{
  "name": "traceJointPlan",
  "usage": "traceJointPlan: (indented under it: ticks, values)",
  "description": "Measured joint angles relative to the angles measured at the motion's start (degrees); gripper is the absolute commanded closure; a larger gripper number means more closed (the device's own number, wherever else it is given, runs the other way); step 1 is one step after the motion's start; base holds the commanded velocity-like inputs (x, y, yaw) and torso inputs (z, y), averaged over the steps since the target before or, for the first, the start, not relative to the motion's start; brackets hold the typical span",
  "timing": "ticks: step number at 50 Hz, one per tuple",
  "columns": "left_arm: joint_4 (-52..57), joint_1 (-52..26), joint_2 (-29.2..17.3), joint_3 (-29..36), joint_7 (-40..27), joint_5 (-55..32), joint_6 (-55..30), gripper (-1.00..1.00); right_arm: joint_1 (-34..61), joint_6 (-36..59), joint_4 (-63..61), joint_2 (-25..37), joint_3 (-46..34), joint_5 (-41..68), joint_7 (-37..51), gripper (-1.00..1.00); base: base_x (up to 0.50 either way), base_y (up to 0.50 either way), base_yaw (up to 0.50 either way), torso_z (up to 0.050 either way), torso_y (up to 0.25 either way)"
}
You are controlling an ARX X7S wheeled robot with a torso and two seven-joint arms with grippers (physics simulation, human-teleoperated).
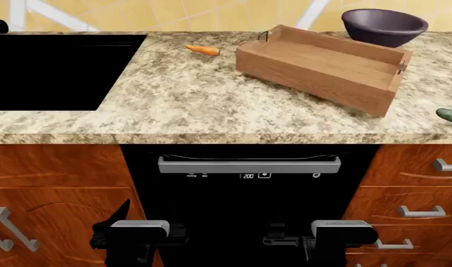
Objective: Place the two vegetables and bowl onto the tray for setting up a vegetable dip station.
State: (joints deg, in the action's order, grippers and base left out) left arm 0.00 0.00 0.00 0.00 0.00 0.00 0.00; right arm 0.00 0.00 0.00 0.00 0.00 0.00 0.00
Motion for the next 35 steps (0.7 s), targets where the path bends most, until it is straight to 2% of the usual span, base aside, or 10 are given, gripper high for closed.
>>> traceJointPlan:
  ticks: [11, 18, 23, 28, 35]
  values:
    - [1.0, 1.2, -1.7, 1.5, -0.6, -0.9, 2.0, -1.00, -1.7, 0.5, -2.0, 2.1, -2.0, 0.6, 0.1, -1.00, 0.00, 0.00, 0.00, 0.001, 0.000]
    - [6.3, 2.4, -4.4, 1.7, -0.2, -1.8, 0.8, -1.00, -5.2, 7.1, -11.7, 5.6, -2.8, 0.7, -1.2, -1.00, 0.00, 0.00, 0.00, 0.047, 0.101]
    - [13.9, 1.0, -7.4, 0.7, 0.3, -2.8, -5.5, -1.00, -5.5, 19.0, -23.1, 9.2, -1.4, 3.8, -4.1, -1.00, 0.00, 0.00, 0.00, 0.050, 0.111]
    - [23.6, -2.8, -10.8, -1.0, 1.3, -5.2, -14.9, -1.00, -2.0, 33.0, -34.4, 13.9, 0.9, 8.1, -7.3, -1.00, 0.00, 0.00, 0.00, 0.050, 0.111]
    - [33.1, -10.9, -16.4, -1.9, 3.2, -6.8, -25.3, -1.00, 10.0, 54.3, -45.3, 20.1, 5.5, 15.5, -12.0, -1.00, 0.00, 0.00, 0.00, 0.050, 0.111]
